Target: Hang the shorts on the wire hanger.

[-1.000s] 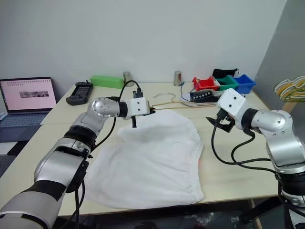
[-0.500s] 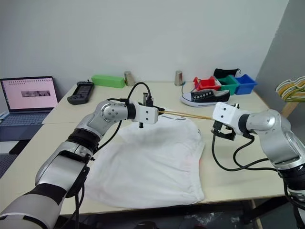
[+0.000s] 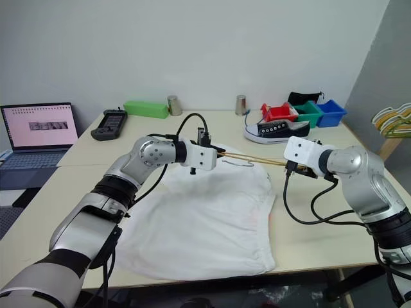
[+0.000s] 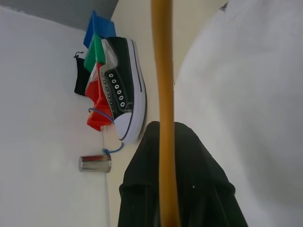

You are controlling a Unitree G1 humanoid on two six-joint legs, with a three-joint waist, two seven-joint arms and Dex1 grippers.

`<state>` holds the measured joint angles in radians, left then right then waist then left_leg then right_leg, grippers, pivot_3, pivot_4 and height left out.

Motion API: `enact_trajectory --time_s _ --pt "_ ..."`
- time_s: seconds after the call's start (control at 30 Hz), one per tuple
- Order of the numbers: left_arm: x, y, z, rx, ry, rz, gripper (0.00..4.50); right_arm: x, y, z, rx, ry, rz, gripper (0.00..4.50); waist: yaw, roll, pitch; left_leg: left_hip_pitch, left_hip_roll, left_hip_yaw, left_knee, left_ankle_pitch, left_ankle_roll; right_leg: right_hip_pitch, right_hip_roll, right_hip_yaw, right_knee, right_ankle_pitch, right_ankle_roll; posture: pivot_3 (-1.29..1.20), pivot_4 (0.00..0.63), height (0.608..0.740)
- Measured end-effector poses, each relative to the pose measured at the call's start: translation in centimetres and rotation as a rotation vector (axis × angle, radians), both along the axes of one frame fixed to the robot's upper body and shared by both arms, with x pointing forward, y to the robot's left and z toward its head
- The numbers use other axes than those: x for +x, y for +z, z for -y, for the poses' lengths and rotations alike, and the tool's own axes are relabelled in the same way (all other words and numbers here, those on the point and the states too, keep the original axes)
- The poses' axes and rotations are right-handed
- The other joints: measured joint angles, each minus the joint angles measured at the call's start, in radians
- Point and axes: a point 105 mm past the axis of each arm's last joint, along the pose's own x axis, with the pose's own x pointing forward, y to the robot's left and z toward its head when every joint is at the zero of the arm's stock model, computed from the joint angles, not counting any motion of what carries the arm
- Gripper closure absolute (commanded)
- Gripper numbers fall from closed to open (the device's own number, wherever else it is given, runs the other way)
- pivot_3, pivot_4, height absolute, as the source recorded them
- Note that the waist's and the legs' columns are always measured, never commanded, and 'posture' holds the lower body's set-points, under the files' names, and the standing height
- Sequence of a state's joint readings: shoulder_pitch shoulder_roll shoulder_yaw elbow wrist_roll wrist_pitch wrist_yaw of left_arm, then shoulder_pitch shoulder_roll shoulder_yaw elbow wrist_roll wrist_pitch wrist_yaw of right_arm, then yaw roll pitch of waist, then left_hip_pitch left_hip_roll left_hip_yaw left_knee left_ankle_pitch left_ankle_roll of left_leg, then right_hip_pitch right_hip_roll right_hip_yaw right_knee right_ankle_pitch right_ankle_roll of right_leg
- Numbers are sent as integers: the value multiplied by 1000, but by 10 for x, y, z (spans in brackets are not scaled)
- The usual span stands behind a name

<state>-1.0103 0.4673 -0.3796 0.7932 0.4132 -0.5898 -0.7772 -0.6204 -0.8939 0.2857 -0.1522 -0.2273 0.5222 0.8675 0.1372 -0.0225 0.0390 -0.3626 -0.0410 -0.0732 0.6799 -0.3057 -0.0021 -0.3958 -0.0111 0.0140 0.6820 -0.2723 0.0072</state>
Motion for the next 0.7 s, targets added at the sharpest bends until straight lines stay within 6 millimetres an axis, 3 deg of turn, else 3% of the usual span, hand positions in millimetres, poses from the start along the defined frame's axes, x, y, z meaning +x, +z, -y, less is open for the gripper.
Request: enact_trajectory --time_s 0.3,0.57,0.7 --pt "2 2 -1 -11 17 3 4500 -1 -1 -4 -55 43 20 4465 0 0 0 0 0 0 0 0 0 0 0 0 0 0 0 204 0 740" --pt "3 4 -1 -16 21 11 4500 -2 -5 -5 -98 73 22 4465 0 0 0 0 0 0 0 0 0 0 0 0 0 0 0 202 0 740" --pt "1 3 -1 -8 6 0 3553 -3 -5 -5 -95 71 20 4500 0 0 0 0 0 0 0 0 0 0 0 0 0 0 0 203 0 740"
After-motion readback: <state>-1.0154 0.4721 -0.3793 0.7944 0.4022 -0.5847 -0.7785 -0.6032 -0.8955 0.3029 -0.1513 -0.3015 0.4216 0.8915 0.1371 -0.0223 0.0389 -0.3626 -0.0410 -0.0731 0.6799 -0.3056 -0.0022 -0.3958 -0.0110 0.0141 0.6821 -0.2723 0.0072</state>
